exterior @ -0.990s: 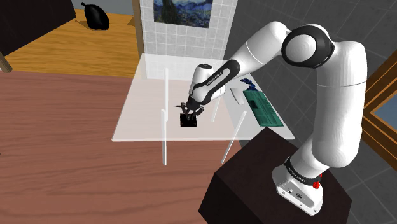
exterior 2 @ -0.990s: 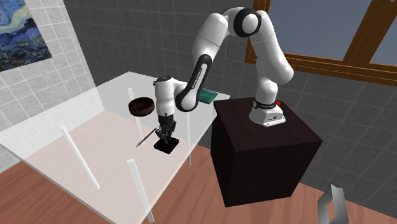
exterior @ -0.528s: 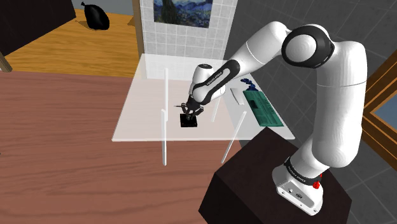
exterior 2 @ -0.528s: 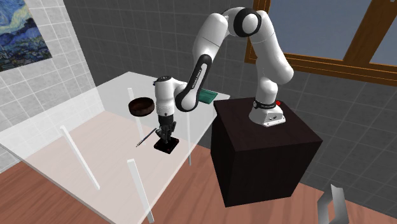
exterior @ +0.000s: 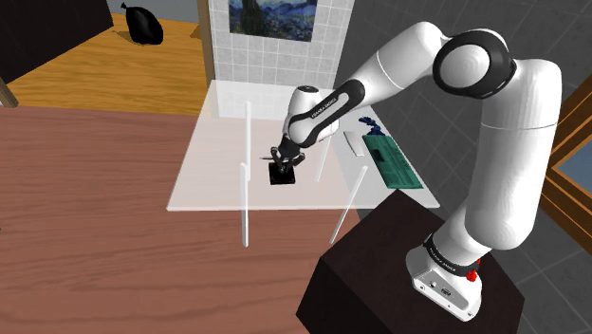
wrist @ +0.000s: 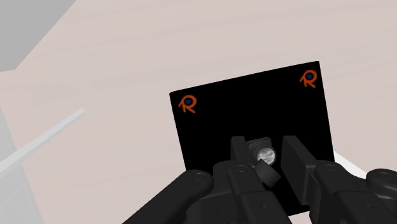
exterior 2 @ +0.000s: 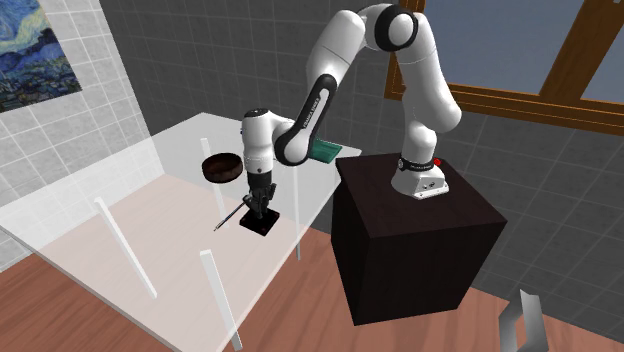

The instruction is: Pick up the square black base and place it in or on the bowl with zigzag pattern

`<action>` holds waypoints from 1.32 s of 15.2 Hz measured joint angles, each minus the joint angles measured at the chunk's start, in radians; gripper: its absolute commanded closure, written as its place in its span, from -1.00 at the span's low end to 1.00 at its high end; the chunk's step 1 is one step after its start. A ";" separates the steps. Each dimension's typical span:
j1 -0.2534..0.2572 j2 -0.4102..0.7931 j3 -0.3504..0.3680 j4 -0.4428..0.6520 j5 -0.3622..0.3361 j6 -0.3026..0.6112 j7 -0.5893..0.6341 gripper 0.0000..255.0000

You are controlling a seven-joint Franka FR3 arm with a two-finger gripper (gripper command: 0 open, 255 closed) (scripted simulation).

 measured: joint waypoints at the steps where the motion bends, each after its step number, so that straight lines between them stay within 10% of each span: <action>1: -0.001 -0.008 0.000 -0.002 0.001 -0.006 0.000 1.00; 20: -0.011 -0.197 0.011 0.019 0.015 -0.215 0.008 1.00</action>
